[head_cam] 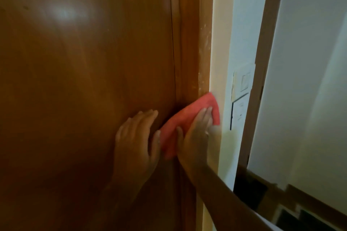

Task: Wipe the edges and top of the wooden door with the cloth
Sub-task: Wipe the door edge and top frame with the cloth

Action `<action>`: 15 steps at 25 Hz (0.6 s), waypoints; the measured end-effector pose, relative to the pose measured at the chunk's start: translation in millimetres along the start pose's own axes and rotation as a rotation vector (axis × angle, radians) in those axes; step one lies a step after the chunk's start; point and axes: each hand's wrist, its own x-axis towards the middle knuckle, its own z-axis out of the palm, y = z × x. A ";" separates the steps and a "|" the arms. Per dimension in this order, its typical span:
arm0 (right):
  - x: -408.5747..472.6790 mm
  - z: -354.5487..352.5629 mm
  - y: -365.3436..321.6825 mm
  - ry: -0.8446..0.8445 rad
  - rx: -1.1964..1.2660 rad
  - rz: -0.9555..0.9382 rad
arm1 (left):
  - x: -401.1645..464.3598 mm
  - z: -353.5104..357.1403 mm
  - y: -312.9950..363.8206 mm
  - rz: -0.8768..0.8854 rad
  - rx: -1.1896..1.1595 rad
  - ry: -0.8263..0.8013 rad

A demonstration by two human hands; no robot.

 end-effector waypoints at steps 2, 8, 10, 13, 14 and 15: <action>46.0 -9.8 -20.7 0.067 -0.044 -0.135 | 8.1 6.0 -6.1 0.090 0.201 0.041; 148.6 -23.5 -24.9 0.262 -0.090 -0.553 | 5.8 37.0 -14.7 0.126 0.786 0.091; 99.7 -1.9 28.8 0.225 -0.222 -0.585 | 4.0 42.8 -20.5 0.138 0.890 0.105; -33.3 35.4 132.3 0.000 -0.412 -0.582 | 1.6 45.8 -25.5 0.159 0.966 0.097; -72.8 44.2 159.3 -0.125 -0.409 -0.532 | 1.6 45.7 -25.3 0.159 0.978 0.093; -100.8 49.6 177.0 -0.253 -0.391 -0.459 | 1.5 45.1 -24.8 0.155 0.986 0.092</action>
